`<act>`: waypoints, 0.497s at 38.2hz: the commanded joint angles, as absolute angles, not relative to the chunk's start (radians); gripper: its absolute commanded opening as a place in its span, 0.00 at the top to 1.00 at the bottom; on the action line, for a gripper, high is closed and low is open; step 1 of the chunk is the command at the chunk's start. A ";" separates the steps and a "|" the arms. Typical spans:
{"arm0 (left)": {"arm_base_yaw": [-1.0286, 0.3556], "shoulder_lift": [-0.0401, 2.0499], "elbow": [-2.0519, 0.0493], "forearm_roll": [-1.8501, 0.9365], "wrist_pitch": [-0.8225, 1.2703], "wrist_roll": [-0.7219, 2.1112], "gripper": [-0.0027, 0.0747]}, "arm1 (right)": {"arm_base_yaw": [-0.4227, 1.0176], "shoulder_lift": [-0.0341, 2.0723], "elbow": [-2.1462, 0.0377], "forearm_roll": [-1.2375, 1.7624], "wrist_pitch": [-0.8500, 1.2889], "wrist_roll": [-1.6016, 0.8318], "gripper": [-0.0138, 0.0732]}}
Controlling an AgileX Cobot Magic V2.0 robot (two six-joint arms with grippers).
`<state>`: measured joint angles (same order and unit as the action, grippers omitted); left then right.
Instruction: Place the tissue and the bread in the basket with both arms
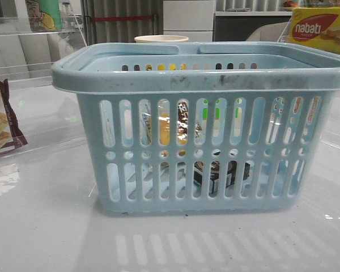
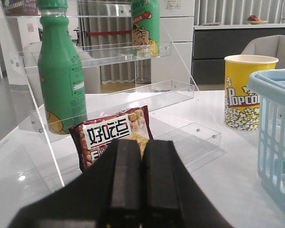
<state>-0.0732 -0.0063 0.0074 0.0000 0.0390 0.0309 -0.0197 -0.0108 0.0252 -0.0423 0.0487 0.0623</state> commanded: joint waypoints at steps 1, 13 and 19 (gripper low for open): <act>-0.079 -0.023 0.006 0.000 -0.051 0.031 0.84 | -0.048 -0.029 0.030 -0.057 -0.080 0.052 0.76; -0.079 -0.023 0.006 0.000 -0.051 0.031 0.84 | -0.065 -0.029 0.030 -0.057 -0.072 0.052 0.76; -0.079 -0.023 0.006 0.000 -0.051 0.031 0.84 | -0.065 -0.029 0.030 -0.057 -0.081 0.052 0.76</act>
